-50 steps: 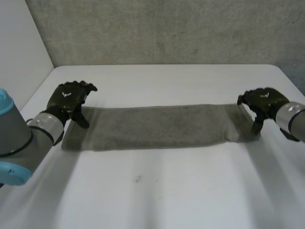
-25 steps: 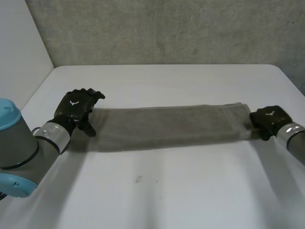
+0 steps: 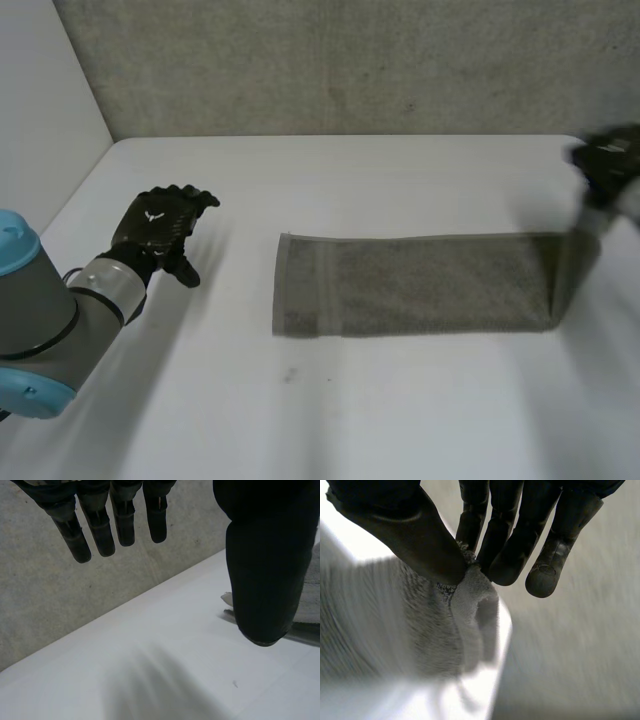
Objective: Fold the towel.
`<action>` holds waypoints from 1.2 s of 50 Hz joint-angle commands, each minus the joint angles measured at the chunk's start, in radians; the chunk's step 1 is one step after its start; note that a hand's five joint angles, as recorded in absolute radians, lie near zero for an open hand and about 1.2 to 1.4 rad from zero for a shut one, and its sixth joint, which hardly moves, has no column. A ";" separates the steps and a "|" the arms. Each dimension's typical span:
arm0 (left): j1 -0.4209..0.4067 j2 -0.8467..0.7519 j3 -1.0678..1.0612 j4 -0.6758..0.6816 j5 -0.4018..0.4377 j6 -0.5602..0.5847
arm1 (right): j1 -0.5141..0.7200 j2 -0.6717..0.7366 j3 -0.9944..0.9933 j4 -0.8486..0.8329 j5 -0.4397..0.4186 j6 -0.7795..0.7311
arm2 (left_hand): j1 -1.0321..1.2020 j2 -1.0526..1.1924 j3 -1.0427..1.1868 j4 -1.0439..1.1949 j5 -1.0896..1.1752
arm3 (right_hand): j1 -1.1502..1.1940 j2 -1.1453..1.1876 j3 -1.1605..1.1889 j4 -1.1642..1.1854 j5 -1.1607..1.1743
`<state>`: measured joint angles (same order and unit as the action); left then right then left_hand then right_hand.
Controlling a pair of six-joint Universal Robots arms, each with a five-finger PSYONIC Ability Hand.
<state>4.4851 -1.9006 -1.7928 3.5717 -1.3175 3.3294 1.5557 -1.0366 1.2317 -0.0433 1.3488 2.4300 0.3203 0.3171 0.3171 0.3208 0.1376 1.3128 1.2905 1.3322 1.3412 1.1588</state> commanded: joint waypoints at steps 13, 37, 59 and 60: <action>0.003 0.026 -0.020 0.015 0.000 -0.001 | 0.817 0.247 -0.055 -0.027 -0.014 0.073 | 0.034 0.037 0.037 0.034 0.042 | 0.083 0.106 0.064 0.055 0.063; -0.015 0.026 -0.028 0.018 0.003 0.001 | 0.327 -0.128 0.438 -0.087 -0.119 0.344 | 0.028 0.031 0.031 0.028 0.036 | -1.138 -1.116 -1.158 -1.167 -1.159; -0.035 0.029 -0.037 0.018 0.000 -0.001 | 0.485 -0.125 0.263 -0.194 -0.062 0.067 | 0.025 0.029 0.029 0.025 0.034 | 0.083 0.106 0.064 0.055 0.063; -0.035 0.029 -0.037 0.018 0.000 -0.001 | 0.486 -0.125 0.262 -0.194 -0.062 0.067 | 0.025 0.029 0.029 0.025 0.034 | 0.083 0.106 0.064 0.055 0.063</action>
<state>4.4474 -1.8741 -1.8274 3.5895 -1.3171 3.3298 1.8496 -1.1093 1.5998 -0.1886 1.2930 2.5089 0.3138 0.3117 0.3116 0.3136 0.1319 1.3009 1.2918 1.3322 1.3412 1.1605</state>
